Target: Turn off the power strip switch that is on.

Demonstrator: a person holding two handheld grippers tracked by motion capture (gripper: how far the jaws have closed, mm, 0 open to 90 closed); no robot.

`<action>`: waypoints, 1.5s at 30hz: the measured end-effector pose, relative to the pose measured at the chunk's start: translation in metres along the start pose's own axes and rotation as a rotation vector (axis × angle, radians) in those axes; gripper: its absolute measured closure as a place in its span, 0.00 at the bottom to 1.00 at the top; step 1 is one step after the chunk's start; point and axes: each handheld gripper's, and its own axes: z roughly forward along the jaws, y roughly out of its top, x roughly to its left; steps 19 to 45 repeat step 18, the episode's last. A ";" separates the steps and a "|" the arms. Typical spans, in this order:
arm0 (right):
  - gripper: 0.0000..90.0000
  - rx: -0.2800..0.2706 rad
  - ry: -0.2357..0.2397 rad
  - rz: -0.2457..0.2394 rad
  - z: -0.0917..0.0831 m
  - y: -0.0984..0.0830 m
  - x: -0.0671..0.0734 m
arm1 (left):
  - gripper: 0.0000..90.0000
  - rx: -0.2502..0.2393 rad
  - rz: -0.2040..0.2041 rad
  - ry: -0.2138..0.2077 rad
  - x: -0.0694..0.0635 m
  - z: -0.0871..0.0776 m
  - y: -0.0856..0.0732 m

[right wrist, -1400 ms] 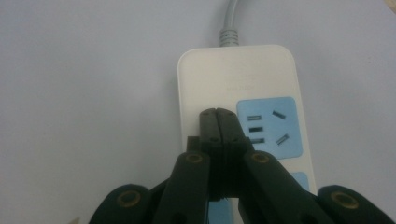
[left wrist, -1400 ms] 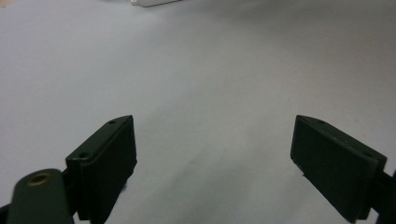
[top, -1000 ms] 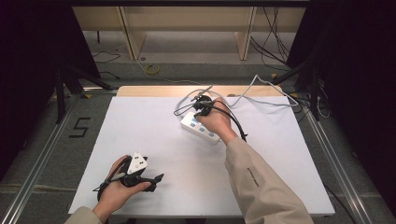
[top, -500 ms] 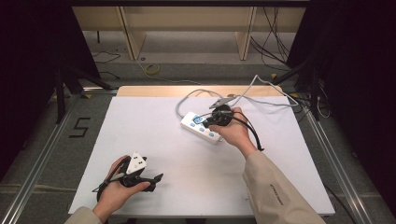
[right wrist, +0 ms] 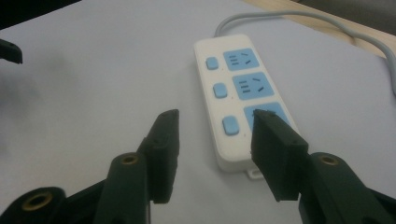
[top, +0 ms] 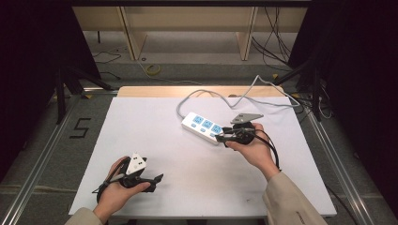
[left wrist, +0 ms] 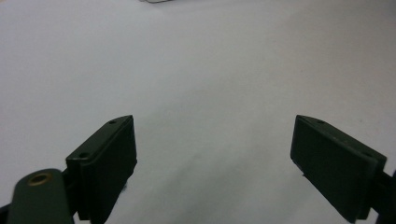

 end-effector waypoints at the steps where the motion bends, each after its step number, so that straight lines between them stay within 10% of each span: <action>1: 0.56 -0.008 -0.003 -0.001 -0.003 -0.004 0.000 | 0.16 -0.001 0.001 0.001 0.000 0.000 0.000; 18: 0.43 -0.154 -0.031 0.017 -0.057 -0.084 0.022 | 0.16 -0.009 -0.013 0.003 -0.001 -0.001 0.001; 45: 0.43 -0.154 -0.031 0.017 -0.057 -0.084 0.022 | 0.16 -0.009 -0.013 0.003 -0.001 -0.001 0.001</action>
